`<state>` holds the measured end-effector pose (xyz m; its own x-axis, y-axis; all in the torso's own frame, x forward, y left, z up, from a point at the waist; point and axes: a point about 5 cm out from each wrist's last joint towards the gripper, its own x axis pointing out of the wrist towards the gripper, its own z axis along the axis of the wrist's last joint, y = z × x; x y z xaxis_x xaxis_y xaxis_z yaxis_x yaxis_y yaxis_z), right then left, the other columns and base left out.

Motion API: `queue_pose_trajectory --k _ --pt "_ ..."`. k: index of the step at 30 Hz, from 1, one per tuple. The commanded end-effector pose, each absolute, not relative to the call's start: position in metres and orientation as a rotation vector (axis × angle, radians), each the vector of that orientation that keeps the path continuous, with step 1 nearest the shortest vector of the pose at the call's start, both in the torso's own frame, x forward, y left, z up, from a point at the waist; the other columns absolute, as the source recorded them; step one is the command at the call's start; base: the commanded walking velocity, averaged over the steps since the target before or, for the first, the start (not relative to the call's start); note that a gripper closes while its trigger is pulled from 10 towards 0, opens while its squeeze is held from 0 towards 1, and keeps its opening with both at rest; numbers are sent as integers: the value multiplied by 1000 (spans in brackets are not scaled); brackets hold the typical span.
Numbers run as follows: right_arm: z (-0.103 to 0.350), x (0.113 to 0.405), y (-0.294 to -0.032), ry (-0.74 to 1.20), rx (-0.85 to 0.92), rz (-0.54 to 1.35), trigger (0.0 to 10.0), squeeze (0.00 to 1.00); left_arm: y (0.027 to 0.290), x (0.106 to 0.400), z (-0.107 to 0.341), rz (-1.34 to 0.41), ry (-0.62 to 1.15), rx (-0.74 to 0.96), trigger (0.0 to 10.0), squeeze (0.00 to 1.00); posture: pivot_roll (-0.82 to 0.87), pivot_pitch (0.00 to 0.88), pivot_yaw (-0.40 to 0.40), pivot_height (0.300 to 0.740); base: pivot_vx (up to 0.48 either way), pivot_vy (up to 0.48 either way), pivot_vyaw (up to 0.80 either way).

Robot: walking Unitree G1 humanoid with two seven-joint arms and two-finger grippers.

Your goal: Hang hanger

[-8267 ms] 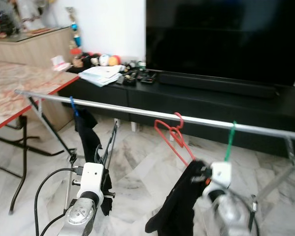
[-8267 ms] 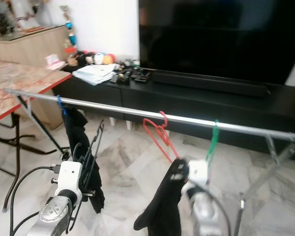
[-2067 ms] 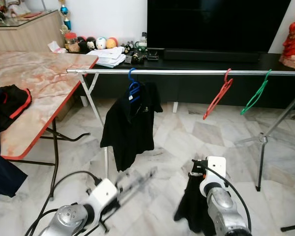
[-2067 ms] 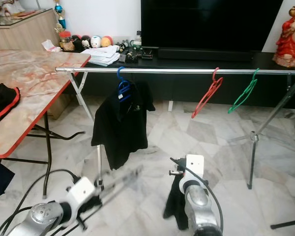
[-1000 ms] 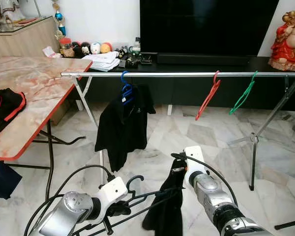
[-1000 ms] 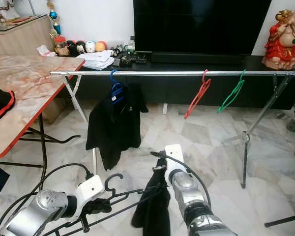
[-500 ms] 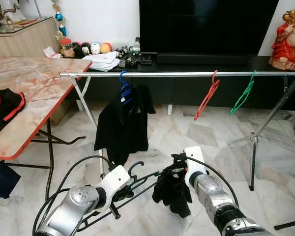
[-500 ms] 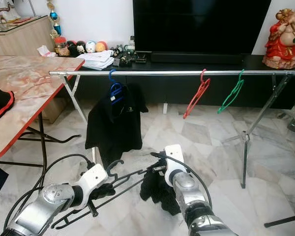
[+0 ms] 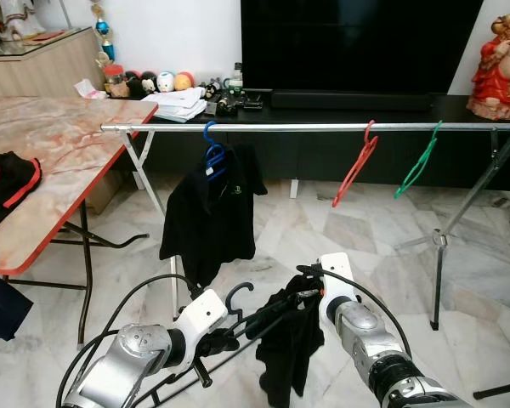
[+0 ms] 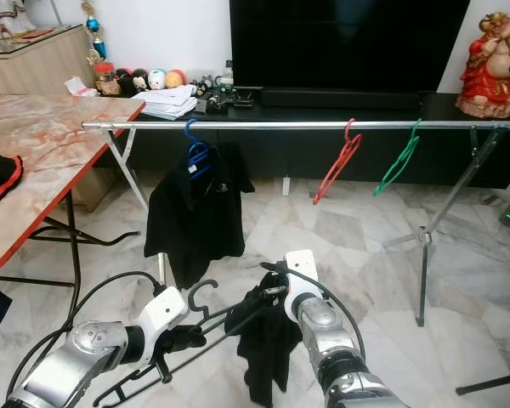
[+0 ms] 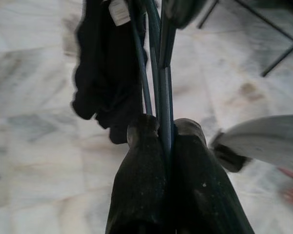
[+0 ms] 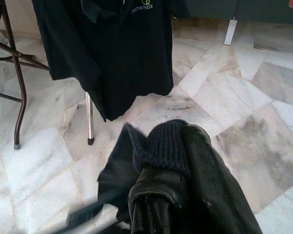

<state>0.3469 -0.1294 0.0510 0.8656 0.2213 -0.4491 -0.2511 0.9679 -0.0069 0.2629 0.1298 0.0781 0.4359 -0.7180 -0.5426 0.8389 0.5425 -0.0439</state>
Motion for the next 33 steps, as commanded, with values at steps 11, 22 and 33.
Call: queue_pose_trajectory --k 11,22,33 --pt "78 362 -122 347 -29 271 10000 0 128 265 81 -980 549 251 10000 0 96 0 37 740 0 0 0" --pt "72 357 -124 368 16 268 10000 0 133 280 74 -851 546 332 10000 0 89 0 36 740 0 0 0" --pt "72 356 -117 385 -8 347 10000 0 126 292 82 -815 469 310 10000 0 90 0 32 740 0 0 0"
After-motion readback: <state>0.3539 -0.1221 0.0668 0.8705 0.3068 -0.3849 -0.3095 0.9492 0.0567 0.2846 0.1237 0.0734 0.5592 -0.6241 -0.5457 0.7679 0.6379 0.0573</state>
